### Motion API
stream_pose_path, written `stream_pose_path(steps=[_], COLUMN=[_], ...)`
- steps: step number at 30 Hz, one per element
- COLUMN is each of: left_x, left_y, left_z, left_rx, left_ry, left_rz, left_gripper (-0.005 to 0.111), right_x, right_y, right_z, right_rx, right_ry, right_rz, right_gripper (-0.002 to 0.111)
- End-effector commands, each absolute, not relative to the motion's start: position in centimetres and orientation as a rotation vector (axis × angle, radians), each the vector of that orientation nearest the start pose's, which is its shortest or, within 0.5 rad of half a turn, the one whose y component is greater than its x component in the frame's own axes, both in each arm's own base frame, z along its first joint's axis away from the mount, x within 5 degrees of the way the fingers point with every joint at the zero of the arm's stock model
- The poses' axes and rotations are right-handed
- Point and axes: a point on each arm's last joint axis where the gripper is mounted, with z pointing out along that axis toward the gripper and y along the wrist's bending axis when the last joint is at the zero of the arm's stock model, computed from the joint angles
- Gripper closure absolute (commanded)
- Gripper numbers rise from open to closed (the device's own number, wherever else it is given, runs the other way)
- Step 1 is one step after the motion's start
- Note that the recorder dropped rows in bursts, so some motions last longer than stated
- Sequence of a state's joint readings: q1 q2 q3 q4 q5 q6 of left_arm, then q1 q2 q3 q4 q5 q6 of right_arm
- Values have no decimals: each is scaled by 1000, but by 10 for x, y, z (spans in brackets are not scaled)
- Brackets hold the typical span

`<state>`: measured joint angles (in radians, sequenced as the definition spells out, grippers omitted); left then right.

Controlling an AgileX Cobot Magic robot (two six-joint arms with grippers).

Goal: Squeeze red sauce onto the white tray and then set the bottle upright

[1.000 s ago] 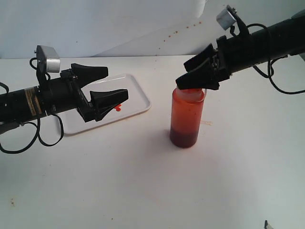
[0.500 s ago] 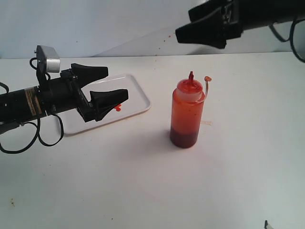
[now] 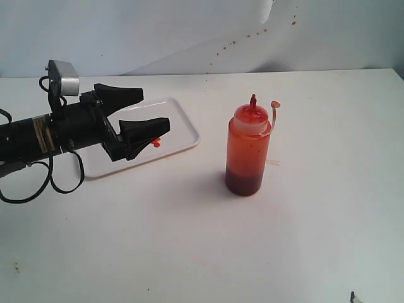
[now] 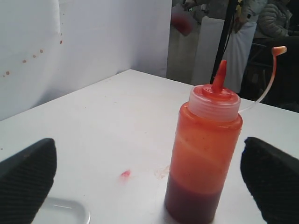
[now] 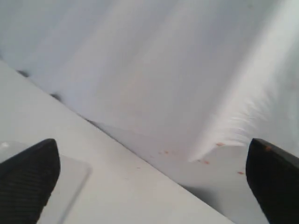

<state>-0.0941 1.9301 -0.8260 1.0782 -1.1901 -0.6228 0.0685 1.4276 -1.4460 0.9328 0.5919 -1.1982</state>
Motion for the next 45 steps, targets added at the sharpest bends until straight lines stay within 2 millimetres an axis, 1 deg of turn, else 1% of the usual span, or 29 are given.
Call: stream_pose_path(steps=[1,3,5,7,9,13,15,19,21,24,25,26,27,28,30,31,32,33,36,40,43,44,45], left_x=[328,328,328,327,327,323,318,308,303,295,291,287,283,278,269,263,256,249,227,201,185,177,175], left_y=[-107,-107,-107,-107,-107,-108,-110,-111,-111,-110,-110,-110,-109,-109,-108,-107,-107,-106,-104,-102,-98,-95,-93], left_z=[169,169,169,170,170,173,180,198,213,238,246,254,261,270,288,298,308,318,345,370,385,392,395], left_rx=[786,790,790,800,800,860,914,999,986,958,954,963,972,971,974,969,964,963,945,929,831,754,726], left_ry=[1518,1518,1518,1516,1516,1504,1487,1453,1441,1421,1415,1402,1388,1369,1330,1308,1290,1269,1215,1169,1230,1282,1304], left_rz=[-914,-915,-915,-916,-916,-922,-927,-934,-944,-961,-968,-967,-960,-956,-941,-936,-936,-932,-937,-956,-1011,-1001,-979], left_gripper=[2,2,2,2,2,2,2,2,2,4,8,15,26,40,72,91,107,106,107,107,107,107,107], right_x=[283,264,248,230,217,195,186,167,158,151,151,151,151,151,152,152,152,152,151,151,149,143,139], right_y=[36,25,16,8,3,0,-1,-3,-4,-3,-3,-2,-1,0,2,2,3,3,3,3,3,2,2], right_z=[465,477,483,486,484,477,477,485,489,492,492,492,492,492,491,491,491,491,492,492,492,494,496], right_rx=[-538,-488,-454,-440,-437,-432,-427,-367,-331,-277,-263,-253,-242,-227,-209,-204,-199,-198,-197,-197,-195,-192,-190], right_ry=[1719,1718,1715,1709,1701,1648,1610,1546,1525,1511,1513,1511,1514,1518,1521,1522,1523,1523,1518,1518,1516,1503,1491], right_rz=[-60,-180,-290,-398,-463,-508,-522,-503,-480,-421,-392,-369,-348,-312,-263,-248,-237,-232,-229,-229,-229,-230,-230], right_gripper=[26,44,64,88,106,108,108,108,108,108,108,108,108,108,108,108,108,108,108,108,108,108,108])
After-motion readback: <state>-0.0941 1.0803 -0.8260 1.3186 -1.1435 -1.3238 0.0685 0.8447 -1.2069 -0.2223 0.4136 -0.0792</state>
